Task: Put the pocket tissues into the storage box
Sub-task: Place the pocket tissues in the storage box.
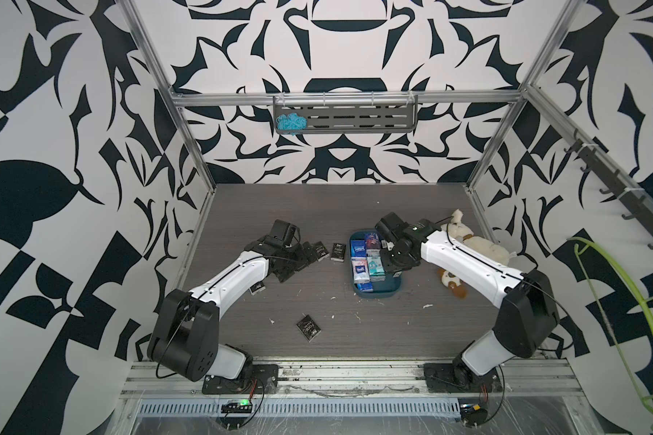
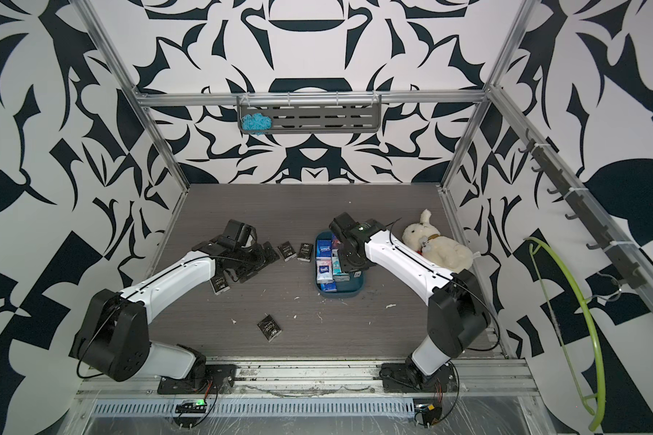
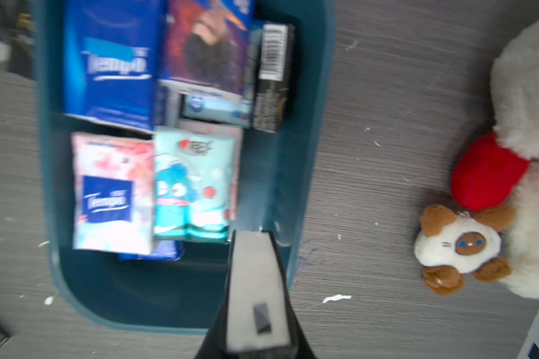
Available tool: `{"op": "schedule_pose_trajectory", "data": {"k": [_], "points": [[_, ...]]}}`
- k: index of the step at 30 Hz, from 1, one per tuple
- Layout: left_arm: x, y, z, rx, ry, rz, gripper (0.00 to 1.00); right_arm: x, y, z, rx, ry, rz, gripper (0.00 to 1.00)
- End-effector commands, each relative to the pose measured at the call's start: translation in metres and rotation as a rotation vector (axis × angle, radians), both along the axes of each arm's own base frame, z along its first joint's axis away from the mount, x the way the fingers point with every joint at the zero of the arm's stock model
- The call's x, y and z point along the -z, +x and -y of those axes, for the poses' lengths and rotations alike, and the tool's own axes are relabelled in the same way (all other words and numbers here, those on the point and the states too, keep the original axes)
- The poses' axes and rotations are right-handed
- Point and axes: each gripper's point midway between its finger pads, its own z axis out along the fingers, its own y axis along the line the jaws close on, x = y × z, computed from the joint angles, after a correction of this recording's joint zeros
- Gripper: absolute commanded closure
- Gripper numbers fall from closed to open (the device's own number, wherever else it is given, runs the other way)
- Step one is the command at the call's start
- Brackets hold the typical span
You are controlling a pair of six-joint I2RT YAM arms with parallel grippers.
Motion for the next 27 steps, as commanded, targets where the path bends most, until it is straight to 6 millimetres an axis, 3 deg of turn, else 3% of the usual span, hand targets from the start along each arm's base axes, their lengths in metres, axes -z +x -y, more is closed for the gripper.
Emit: {"op": "schedule_pose_trajectory", "data": {"k": [1, 12, 17, 21, 27], "points": [[-0.005, 0.011, 0.005, 0.013, 0.001, 0.020, 0.03, 0.006, 0.002, 0.006, -0.044, -0.047, -0.026, 0.85], [-0.004, 0.038, 0.020, 0.010, -0.025, 0.024, 0.03, 0.034, 0.028, -0.006, -0.073, -0.077, -0.086, 0.85], [-0.003, 0.040, 0.022, 0.017, -0.024, 0.022, 0.03, 0.036, 0.037, -0.008, -0.068, -0.084, -0.082, 0.75], [0.000, 0.034, 0.020, 0.020, -0.023, 0.011, 0.03, 0.026, 0.040, -0.009, -0.050, -0.071, -0.056, 0.60], [-0.008, 0.023, 0.014, 0.032, -0.014, 0.030, 0.03, 0.004, 0.042, -0.003, -0.021, -0.084, -0.009, 0.55]]}}
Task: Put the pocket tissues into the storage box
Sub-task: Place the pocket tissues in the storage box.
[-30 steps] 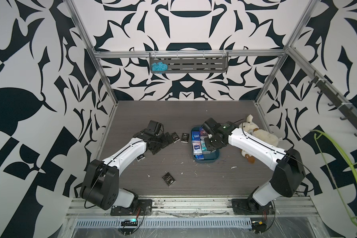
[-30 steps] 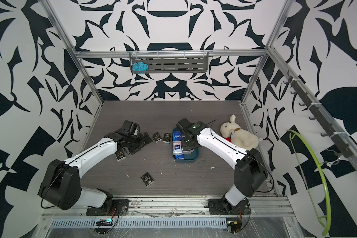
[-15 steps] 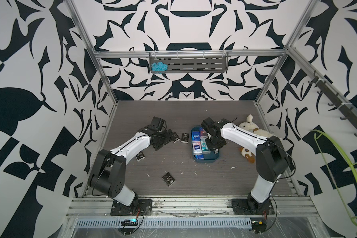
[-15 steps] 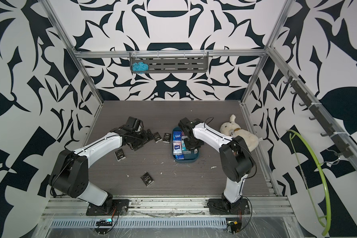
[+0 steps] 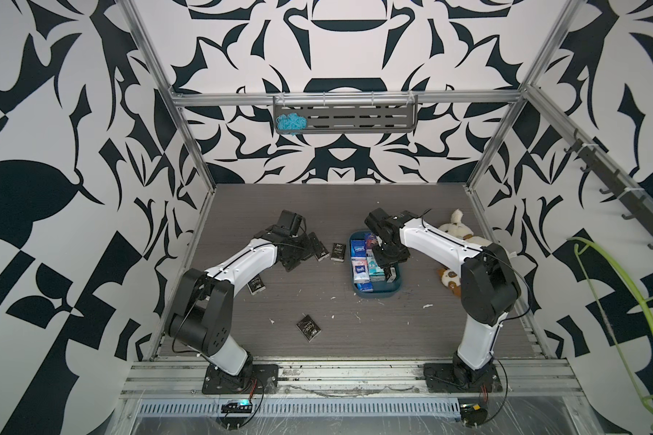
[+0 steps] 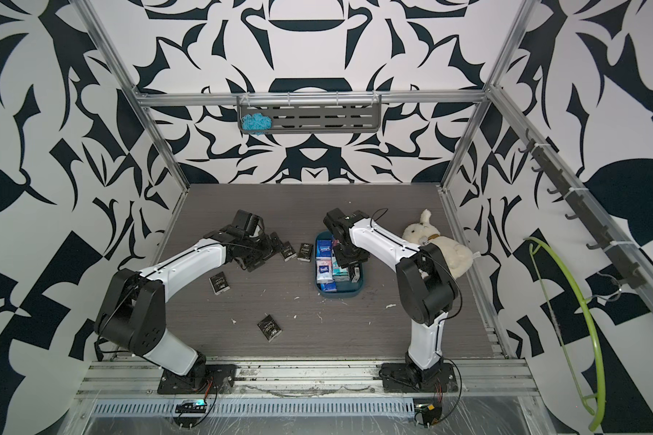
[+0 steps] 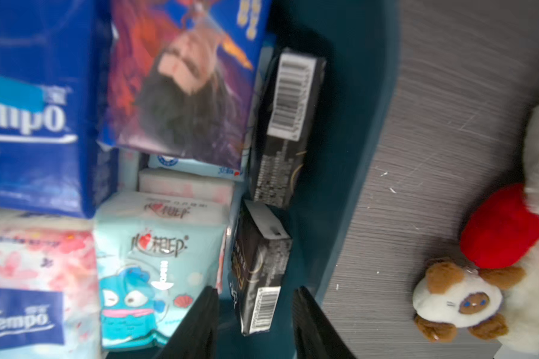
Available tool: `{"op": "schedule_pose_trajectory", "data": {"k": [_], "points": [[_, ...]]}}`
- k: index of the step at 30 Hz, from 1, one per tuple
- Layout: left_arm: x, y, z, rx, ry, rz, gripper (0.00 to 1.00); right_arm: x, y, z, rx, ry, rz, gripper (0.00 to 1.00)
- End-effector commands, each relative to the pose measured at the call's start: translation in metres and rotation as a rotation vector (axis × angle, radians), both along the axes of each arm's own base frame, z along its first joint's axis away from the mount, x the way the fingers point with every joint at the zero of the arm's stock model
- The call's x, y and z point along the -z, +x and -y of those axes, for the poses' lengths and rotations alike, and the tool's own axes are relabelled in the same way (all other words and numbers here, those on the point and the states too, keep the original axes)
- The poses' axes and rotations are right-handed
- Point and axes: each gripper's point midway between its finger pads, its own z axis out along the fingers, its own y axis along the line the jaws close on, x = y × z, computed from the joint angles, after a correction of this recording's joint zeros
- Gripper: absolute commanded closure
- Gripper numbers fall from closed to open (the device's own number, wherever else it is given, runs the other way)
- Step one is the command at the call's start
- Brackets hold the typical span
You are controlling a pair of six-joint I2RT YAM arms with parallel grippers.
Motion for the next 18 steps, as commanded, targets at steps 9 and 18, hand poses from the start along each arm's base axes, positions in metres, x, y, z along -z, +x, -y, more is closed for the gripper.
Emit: {"op": "schedule_pose_trajectory", "data": {"k": [9, 18], "points": [[-0.009, -0.044, -0.023, 0.048, 0.044, 0.013, 0.03, -0.047, -0.002, -0.048, 0.023, 0.214, 0.094, 0.52], [-0.006, -0.071, -0.044, 0.064, 0.100, 0.006, 0.01, -0.042, 0.004, -0.128, -0.063, 0.277, 0.096, 0.52]]}}
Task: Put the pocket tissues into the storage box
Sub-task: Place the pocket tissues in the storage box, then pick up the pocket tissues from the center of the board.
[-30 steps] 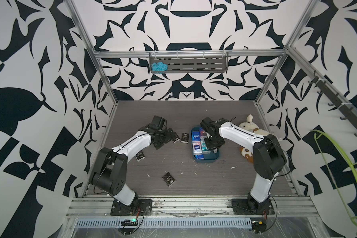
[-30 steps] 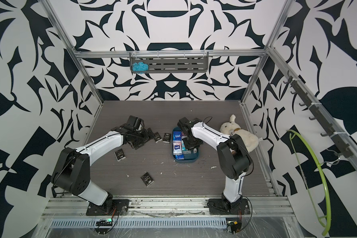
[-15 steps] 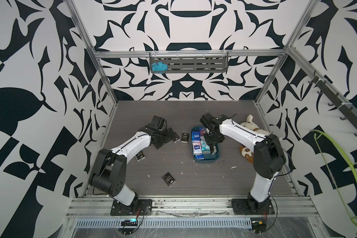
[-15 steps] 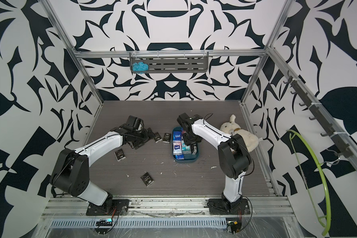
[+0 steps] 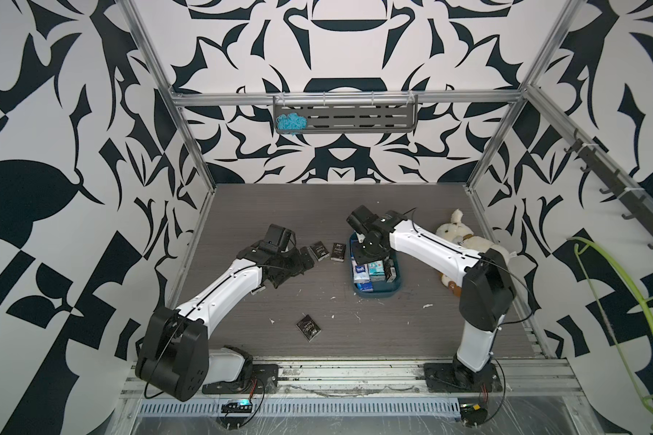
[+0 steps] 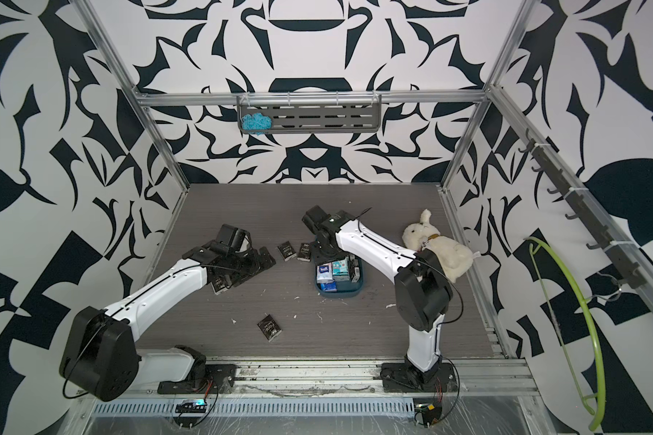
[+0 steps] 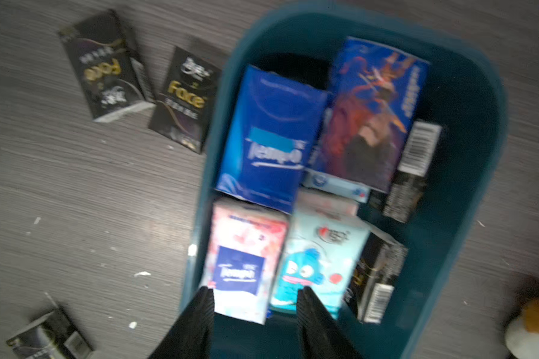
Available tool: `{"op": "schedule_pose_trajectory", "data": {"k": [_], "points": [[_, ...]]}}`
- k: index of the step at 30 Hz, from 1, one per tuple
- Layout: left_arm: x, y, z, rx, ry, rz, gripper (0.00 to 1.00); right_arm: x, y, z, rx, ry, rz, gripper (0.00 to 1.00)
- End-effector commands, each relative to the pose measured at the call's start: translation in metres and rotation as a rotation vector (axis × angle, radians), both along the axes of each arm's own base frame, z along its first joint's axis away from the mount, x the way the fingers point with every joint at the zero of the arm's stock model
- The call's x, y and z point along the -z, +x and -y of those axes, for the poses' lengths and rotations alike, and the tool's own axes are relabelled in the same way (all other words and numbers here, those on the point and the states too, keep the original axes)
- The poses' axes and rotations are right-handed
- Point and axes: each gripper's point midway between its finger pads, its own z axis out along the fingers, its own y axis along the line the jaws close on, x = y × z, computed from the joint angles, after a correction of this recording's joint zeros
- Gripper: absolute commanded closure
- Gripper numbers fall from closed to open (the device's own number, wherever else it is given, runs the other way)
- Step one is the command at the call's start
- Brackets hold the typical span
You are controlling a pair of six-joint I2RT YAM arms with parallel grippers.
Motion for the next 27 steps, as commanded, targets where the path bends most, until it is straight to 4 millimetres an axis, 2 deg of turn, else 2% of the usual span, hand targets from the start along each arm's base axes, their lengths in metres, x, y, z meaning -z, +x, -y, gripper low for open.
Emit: {"op": "schedule_pose_trajectory", "data": {"k": [1, 6, 10, 15, 19, 27], "points": [[-0.003, -0.012, -0.014, 0.011, 0.040, 0.007, 0.01, -0.009, 0.009, -0.033, -0.001, 0.057, 0.017, 0.51], [-0.007, -0.018, -0.023, 0.013, 0.051, 0.016, 0.01, -0.003, 0.022, -0.069, -0.017, 0.056, 0.029, 0.50], [-0.008, -0.025, -0.026, 0.003, 0.030, 0.006, 0.00, 0.000, 0.038, -0.090, -0.025, 0.085, 0.040, 0.47], [-0.009, -0.028, -0.032, -0.029, -0.007, 0.006, 0.00, 0.001, 0.056, -0.114, -0.085, 0.118, 0.067, 0.31], [-0.007, -0.030, -0.042, -0.060, -0.019, -0.015, 0.00, 0.011, 0.067, -0.127, -0.134, 0.101, 0.068, 0.26], [-0.007, -0.031, -0.055, -0.098, -0.046, -0.030, 0.00, 0.038, 0.081, -0.136, -0.189, 0.041, 0.069, 0.25]]}}
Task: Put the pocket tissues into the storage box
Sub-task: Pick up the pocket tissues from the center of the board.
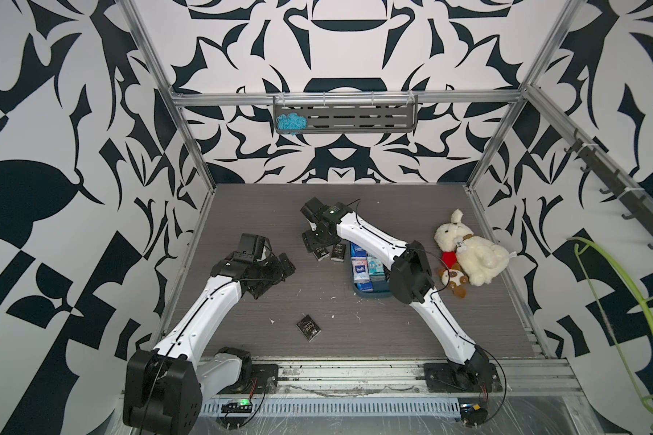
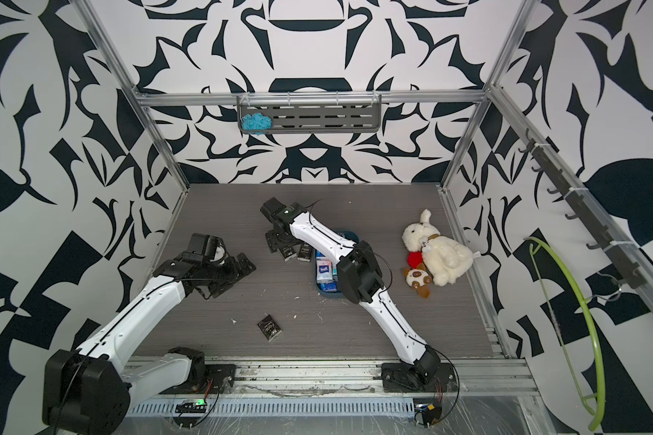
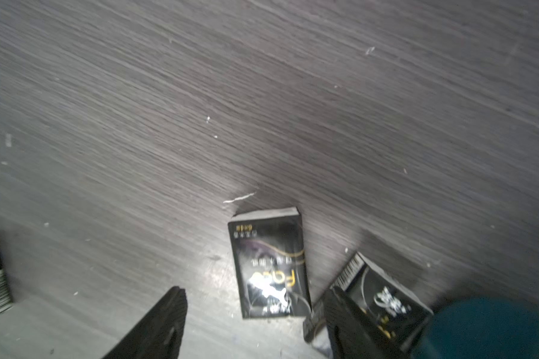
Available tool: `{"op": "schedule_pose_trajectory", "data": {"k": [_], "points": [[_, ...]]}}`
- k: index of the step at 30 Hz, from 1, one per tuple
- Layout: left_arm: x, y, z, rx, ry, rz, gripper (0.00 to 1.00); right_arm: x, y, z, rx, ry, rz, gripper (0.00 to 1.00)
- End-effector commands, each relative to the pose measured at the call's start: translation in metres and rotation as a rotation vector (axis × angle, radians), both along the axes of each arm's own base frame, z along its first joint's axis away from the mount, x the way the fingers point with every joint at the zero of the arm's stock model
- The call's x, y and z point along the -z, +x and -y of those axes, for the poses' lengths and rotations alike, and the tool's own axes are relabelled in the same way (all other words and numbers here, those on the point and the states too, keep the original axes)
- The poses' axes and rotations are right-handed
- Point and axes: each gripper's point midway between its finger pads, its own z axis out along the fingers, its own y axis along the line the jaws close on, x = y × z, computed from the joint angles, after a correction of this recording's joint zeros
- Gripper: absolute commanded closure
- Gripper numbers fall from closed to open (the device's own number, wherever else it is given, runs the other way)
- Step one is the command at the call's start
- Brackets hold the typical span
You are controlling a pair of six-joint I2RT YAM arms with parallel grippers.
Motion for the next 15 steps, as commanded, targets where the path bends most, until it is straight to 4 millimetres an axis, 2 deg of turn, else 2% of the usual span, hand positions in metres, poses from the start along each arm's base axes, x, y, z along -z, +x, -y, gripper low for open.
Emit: {"op": "schedule_pose_trajectory", "data": {"k": [1, 10, 12, 15], "points": [[0.000, -0.008, 0.000, 0.017, -0.016, -0.014, 0.00, -0.007, 0.001, 0.004, -0.039, -0.034, 0.016, 0.25], [0.002, -0.008, -0.001, 0.009, -0.015, -0.021, 0.00, 0.016, 0.001, 0.005, -0.060, -0.072, -0.007, 0.29], [0.002, -0.008, -0.001, 0.006, -0.016, -0.021, 0.00, 0.016, 0.003, 0.004, -0.059, -0.074, -0.001, 0.35], [0.003, -0.007, -0.001, 0.002, -0.018, -0.026, 0.00, 0.014, 0.007, 0.004, -0.054, -0.074, 0.018, 0.56]]}}
